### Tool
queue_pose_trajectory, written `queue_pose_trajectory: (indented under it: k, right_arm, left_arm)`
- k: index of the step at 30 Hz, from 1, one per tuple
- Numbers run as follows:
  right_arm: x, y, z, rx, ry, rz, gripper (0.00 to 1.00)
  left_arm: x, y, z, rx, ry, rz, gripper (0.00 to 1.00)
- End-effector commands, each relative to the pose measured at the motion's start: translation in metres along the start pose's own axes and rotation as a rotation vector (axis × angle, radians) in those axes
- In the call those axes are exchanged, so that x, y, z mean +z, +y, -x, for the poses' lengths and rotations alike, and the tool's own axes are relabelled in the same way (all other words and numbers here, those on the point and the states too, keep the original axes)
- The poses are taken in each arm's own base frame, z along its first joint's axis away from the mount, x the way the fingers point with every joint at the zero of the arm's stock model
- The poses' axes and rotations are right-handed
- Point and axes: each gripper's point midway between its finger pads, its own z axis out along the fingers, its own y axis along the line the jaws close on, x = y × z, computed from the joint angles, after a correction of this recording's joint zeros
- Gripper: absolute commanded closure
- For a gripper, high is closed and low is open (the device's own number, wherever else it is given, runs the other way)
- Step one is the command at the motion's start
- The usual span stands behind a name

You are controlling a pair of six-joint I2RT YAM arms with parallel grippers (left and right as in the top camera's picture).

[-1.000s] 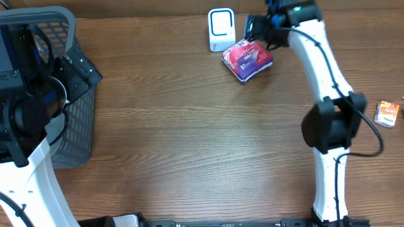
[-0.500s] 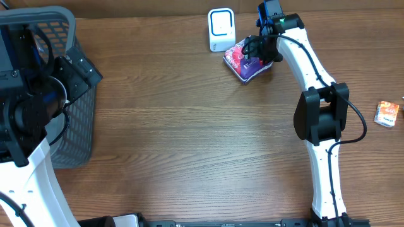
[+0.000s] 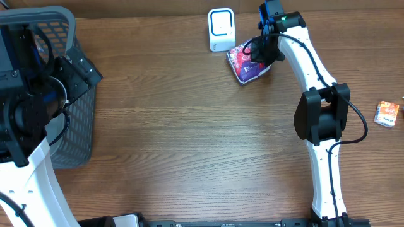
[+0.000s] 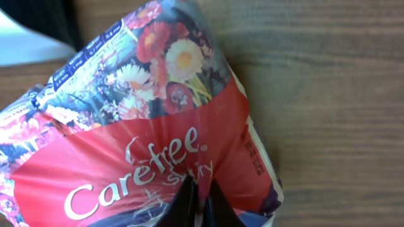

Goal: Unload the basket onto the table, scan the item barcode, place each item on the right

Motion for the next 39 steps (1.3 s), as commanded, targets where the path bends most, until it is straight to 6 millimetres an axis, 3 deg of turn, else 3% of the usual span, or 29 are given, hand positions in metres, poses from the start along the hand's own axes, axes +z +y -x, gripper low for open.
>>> queue_pose_trajectory:
  k: [1, 4, 5, 6, 7, 8, 10, 13, 17, 21, 23, 24, 28, 29, 34, 39]
  right_arm:
    - [-0.014, -0.003, -0.004, 0.016, 0.015, 0.013, 0.96]
    - [-0.050, -0.006, 0.004, -0.001, -0.044, 0.009, 0.96]
    - [-0.058, -0.009, 0.004, -0.019, -0.049, -0.001, 0.89]
    - [-0.063, -0.013, 0.002, -0.034, -0.046, -0.011, 0.64]
    - [-0.064, -0.016, 0.001, -0.043, -0.039, -0.018, 0.32]
    - [-0.064, -0.019, -0.001, -0.050, -0.029, -0.021, 0.15]
    - [-0.056, -0.024, -0.005, -0.045, -0.006, -0.027, 0.01]
    - [-0.035, -0.021, -0.013, -0.112, 0.041, 0.009, 0.00]
    - [-0.007, 0.001, -0.022, -0.303, 0.057, 0.135, 0.00]
    - [0.013, 0.003, -0.031, -0.365, 0.067, 0.136, 0.00]
    - [0.021, 0.001, -0.035, -0.364, 0.073, 0.134, 0.07]
    - [0.024, 0.000, -0.036, -0.363, 0.077, 0.133, 0.18]
    - [0.027, -0.002, -0.039, -0.341, 0.089, 0.130, 0.87]
    - [0.027, -0.003, -0.039, -0.325, 0.089, 0.129, 0.96]
    - [0.006, -0.007, -0.031, -0.229, 0.078, 0.128, 0.96]
    - [-0.051, 0.008, -0.013, -0.206, -0.001, 0.269, 0.96]
  left_arm:
    - [0.000, 0.000, 0.002, 0.012, -0.005, -0.001, 0.00]
    - [0.000, 0.000, 0.002, 0.012, -0.005, -0.001, 0.00]
    - [0.000, 0.000, 0.002, 0.012, -0.005, -0.001, 0.00]
    - [0.000, 0.000, 0.002, 0.012, -0.005, -0.001, 0.00]
    - [0.000, 0.000, 0.002, 0.012, -0.005, -0.001, 0.00]
    - [0.000, 0.000, 0.002, 0.012, -0.005, -0.001, 0.00]
    - [0.000, 0.000, 0.002, 0.012, -0.005, -0.001, 0.00]
    - [0.000, 0.000, 0.002, 0.012, -0.005, -0.001, 0.00]
    - [0.000, 0.000, 0.002, 0.012, -0.005, -0.001, 0.00]
    - [0.000, 0.000, 0.002, 0.012, -0.005, -0.001, 0.00]
    - [0.000, 0.000, 0.002, 0.012, -0.005, -0.001, 0.00]
    - [0.000, 0.000, 0.002, 0.012, -0.005, -0.001, 0.00]
    - [0.000, 0.000, 0.002, 0.012, -0.005, -0.001, 0.00]
    - [0.000, 0.000, 0.002, 0.012, -0.005, -0.001, 0.00]
    - [0.000, 0.000, 0.002, 0.012, -0.005, -0.001, 0.00]
    - [0.000, 0.000, 0.002, 0.012, -0.005, -0.001, 0.00]
